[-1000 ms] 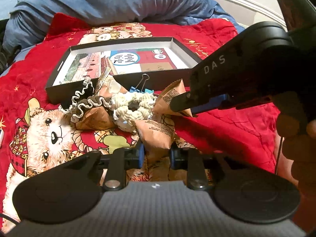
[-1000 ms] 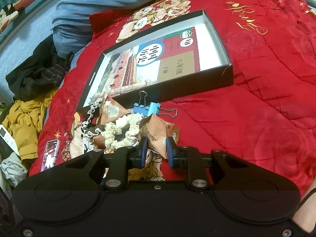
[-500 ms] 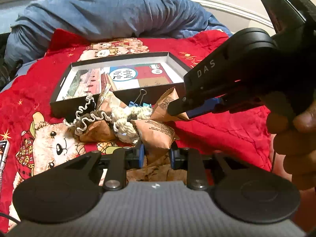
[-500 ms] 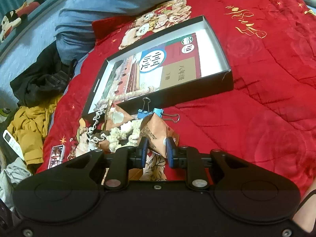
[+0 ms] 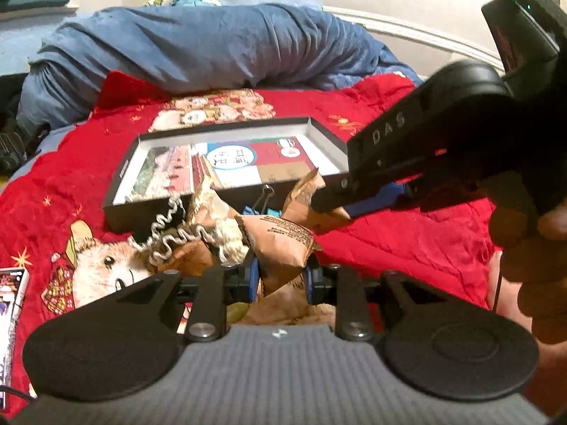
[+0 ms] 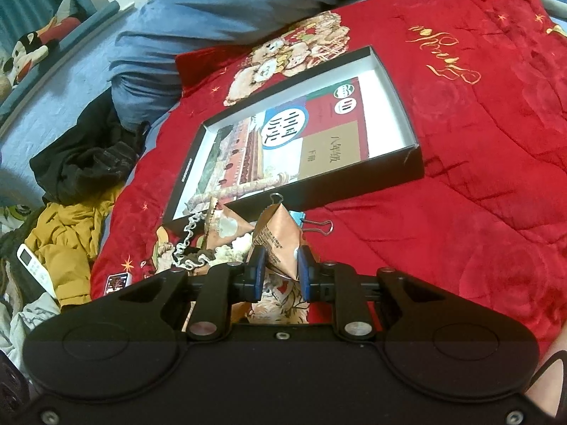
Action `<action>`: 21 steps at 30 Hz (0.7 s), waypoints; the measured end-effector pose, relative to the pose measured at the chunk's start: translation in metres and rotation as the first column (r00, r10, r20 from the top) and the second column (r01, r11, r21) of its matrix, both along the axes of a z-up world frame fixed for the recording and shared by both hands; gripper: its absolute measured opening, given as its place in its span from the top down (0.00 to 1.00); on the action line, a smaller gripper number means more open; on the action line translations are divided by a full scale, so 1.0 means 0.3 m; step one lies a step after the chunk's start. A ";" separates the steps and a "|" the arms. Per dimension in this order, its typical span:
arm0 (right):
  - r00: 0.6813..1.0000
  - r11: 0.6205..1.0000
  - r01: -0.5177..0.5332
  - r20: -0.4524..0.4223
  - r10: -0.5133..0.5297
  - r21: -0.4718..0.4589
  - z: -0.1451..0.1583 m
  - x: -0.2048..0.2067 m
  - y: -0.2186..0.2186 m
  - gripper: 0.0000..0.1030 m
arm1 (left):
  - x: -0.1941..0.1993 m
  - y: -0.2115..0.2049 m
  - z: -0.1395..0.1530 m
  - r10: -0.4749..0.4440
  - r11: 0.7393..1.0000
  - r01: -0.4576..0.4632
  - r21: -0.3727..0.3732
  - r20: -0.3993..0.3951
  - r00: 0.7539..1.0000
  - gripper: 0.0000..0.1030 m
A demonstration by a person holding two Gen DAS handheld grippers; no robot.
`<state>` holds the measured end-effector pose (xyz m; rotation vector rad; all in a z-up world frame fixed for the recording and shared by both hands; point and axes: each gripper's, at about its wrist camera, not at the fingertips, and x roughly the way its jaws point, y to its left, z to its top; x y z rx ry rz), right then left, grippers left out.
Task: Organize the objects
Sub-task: 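Lift both held packets and carry them over the black box lid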
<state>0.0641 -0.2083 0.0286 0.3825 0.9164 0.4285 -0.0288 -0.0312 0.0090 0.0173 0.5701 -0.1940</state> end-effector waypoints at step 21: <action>0.996 0.999 -0.037 0.082 0.035 0.014 0.088 0.052 0.103 0.81 | 0.104 0.090 0.065 0.135 0.991 -0.132 -0.031 0.121 0.983 0.73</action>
